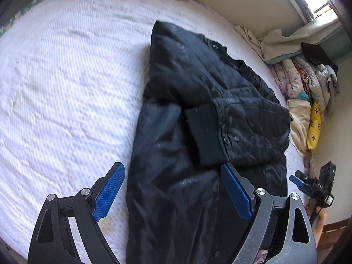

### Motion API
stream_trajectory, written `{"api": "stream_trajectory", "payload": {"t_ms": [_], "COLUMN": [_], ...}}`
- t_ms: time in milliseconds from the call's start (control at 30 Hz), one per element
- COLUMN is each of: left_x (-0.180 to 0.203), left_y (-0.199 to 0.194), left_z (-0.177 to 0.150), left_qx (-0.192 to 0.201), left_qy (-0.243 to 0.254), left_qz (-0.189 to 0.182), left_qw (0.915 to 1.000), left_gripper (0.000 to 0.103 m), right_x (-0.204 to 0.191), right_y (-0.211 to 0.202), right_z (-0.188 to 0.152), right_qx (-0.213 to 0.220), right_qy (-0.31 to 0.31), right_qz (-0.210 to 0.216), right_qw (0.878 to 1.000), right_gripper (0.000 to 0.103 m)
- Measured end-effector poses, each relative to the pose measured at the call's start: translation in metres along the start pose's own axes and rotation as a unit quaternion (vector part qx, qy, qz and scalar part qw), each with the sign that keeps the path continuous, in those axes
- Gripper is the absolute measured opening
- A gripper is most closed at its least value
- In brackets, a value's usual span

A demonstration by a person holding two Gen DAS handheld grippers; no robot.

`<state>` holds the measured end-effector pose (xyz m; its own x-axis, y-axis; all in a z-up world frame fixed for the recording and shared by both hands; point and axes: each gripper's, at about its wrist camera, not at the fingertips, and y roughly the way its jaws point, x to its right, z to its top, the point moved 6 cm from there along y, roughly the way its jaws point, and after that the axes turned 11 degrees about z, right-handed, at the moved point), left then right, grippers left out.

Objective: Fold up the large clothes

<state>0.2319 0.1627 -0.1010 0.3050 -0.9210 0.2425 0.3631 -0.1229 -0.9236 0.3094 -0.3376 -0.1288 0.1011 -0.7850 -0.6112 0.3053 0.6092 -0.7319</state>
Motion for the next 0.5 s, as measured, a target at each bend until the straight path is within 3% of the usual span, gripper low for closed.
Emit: {"api": "stream_trajectory", "payload": {"t_ms": [333,500], "left_x": [-0.022,-0.031], "left_y": [0.005,0.008], "left_z": [-0.033,-0.053], "left_qx": [-0.041,-0.073], "left_qy": [-0.022,-0.051], "left_qz": [0.003,-0.028], "left_qw": [0.9989,0.9956], "left_gripper": [0.090,0.089], "right_x": [0.035,0.054], "right_y": [-0.028,-0.032], "right_z": [-0.062,-0.099], "right_qx": [-0.024,-0.052], "right_qy": [0.033,0.051], "right_qz": [-0.027,-0.018], "right_qw": [0.999,0.997], "right_gripper": [0.066,0.060]}}
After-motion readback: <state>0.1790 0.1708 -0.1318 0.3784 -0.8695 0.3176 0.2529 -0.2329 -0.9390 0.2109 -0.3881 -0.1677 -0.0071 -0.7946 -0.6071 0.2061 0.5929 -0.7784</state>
